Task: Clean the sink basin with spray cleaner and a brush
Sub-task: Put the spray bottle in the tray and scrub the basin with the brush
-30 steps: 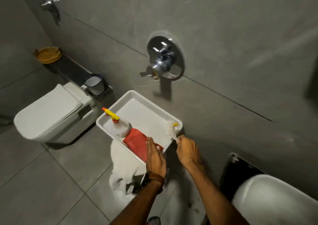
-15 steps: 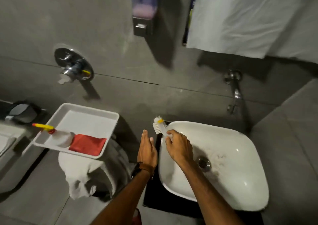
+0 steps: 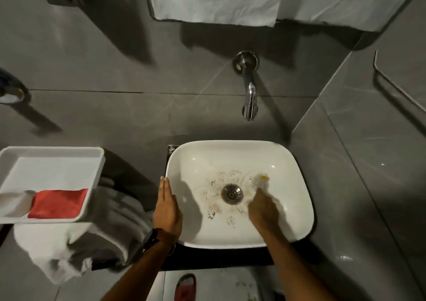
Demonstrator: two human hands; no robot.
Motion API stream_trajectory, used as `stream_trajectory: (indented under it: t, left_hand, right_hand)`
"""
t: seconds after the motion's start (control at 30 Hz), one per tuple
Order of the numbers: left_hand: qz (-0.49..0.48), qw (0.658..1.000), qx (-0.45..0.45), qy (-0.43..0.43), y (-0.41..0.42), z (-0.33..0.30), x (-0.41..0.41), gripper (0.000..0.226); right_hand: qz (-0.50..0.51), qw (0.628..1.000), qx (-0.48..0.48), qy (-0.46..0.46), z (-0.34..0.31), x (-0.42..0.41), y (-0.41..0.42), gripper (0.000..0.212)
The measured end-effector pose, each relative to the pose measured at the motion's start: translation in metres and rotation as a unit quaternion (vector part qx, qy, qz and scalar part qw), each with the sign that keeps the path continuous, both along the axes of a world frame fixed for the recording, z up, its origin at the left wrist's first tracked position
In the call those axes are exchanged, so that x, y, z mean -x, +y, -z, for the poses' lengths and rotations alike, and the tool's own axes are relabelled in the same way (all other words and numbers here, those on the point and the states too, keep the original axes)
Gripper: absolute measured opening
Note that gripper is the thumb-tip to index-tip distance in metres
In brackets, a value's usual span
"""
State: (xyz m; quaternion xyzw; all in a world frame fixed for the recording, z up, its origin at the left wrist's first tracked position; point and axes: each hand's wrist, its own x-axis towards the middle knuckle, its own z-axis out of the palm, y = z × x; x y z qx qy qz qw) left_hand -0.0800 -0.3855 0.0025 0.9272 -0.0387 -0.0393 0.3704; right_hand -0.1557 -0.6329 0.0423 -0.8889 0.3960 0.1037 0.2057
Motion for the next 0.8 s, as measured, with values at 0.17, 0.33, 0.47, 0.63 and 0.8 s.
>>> stream_trajectory:
  t: [0.17, 0.33, 0.47, 0.63, 0.8]
  left_hand:
    - [0.016, 1.0, -0.015, -0.014, 0.003, 0.005, 0.0, 0.063]
    - [0.007, 1.0, -0.02, -0.023, 0.001, 0.001, 0.001, 0.062]
    - [0.005, 0.999, -0.028, -0.023, 0.001, -0.002, 0.002, 0.061]
    - [0.005, 0.999, -0.027, -0.023, 0.0, -0.002, 0.003, 0.061]
    - [0.005, 0.999, -0.027, -0.022, 0.002, -0.001, 0.003, 0.061]
  right_hand:
    - [-0.218, 0.965, -0.146, -0.021, -0.012, -0.076, 0.131, 0.033]
    - [-0.206, 0.978, -0.03, 0.026, -0.014, -0.059, 0.051, 0.035]
    - [-0.007, 0.989, 0.145, 0.033, -0.013, -0.013, -0.038, 0.04]
    - [-0.089, 0.996, 0.013, -0.023, -0.004, -0.069, 0.044, 0.04]
    - [-0.238, 0.961, -0.137, -0.027, -0.003, -0.086, 0.124, 0.051]
